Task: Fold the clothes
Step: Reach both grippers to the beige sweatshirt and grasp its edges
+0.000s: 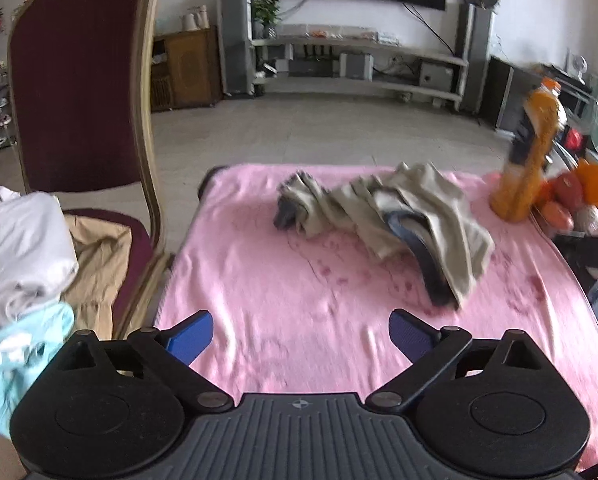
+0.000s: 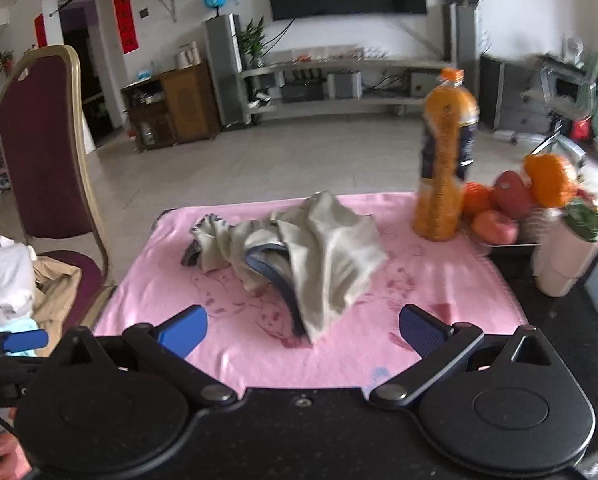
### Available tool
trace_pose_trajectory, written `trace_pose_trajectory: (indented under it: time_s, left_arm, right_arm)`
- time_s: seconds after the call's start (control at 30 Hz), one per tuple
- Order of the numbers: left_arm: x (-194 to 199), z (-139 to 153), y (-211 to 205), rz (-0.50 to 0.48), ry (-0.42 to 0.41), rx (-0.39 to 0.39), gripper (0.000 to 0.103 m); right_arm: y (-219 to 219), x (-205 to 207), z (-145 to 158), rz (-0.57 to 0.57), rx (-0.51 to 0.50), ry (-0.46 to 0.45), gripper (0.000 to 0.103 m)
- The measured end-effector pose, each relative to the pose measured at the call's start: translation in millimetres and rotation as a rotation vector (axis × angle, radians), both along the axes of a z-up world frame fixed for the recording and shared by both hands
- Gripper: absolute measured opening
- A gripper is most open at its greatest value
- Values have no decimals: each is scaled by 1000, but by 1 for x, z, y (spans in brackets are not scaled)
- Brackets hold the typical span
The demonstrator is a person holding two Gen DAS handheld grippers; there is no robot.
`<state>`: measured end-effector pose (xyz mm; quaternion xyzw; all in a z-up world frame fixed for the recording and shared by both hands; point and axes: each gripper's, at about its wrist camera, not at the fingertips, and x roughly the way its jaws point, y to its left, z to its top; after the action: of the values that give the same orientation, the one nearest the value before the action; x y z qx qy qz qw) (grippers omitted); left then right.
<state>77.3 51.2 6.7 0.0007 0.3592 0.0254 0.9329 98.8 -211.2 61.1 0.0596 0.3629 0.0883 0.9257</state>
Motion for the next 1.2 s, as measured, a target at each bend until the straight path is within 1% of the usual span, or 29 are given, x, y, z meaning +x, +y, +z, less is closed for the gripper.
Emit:
trace_pose_trajectory:
  time_s: [0.07,0.1,0.17,0.2,0.23,0.27,0.3,0.33,0.37,0.4,0.43,0.53,0.63,0.77,0.8,0.83,0.87,0.93,0.97,1.03,1.1,1.2]
  left_arm:
    - [17,-7,2,17,6,9,99]
    - [26,-13,5,21,24,-6,99]
    - [41,-26,10,32,51,-30,97]
    - [46,-33,12,42,63,-33,95]
    - [50,-40,14,60,78,-28,89]
    - [54,-47,17,72,93,-28,82]
    - [58,-53,20,76,109,-36,79]
    - [61,-59,23,77,123,-44,77]
    - [63,-62,26,77,134,-53,77]
    - [65,-65,28,79,140,-58,77]
    - [65,-64,30,84,137,-54,75]
    - [66,-64,35,99,128,-43,76]
    - [67,-61,39,119,109,-42,76]
    - [72,-65,43,130,120,-49,76]
    - [73,-66,43,127,127,-53,76]
    - [74,-68,43,121,133,-56,76]
    - [74,-69,43,115,136,-57,76]
    - [73,-69,42,105,134,-59,76]
    - [72,-68,42,101,127,-61,76]
    - [69,-66,42,96,110,-71,76]
    - [65,-63,42,94,93,-81,76]
    - [55,-55,44,85,70,-113,76]
  right_arm:
    - [1,24,-9,16,40,43,103]
    - [1,36,-15,19,55,59,103]
    - [2,56,-27,-17,29,73,103]
    - [3,65,-33,-38,12,79,103]
    - [3,75,-39,-59,-5,84,102]
    - [4,84,-46,-80,-23,90,97]
    - [3,96,-53,-88,-23,108,85]
    - [3,106,-59,-90,-19,128,75]
    - [2,115,-66,-92,-17,148,54]
    - [1,125,-71,-100,-2,158,38]
    - [0,135,-75,-111,18,164,34]
    - [-5,165,-89,-144,78,181,31]
    - [-2,194,-99,-150,100,191,31]
    - [7,226,-121,-175,65,249,36]
    - [9,232,-127,-184,45,262,35]
    - [11,237,-133,-194,25,275,32]
    - [11,236,-133,-203,23,268,4]
    - [10,230,-128,-221,36,237,3]
    - [9,224,-120,-219,52,210,3]
    - [4,204,-93,-199,103,155,3]
    - [-8,174,-59,-180,193,93,3]
    - [-44,117,-14,-192,328,4,3]
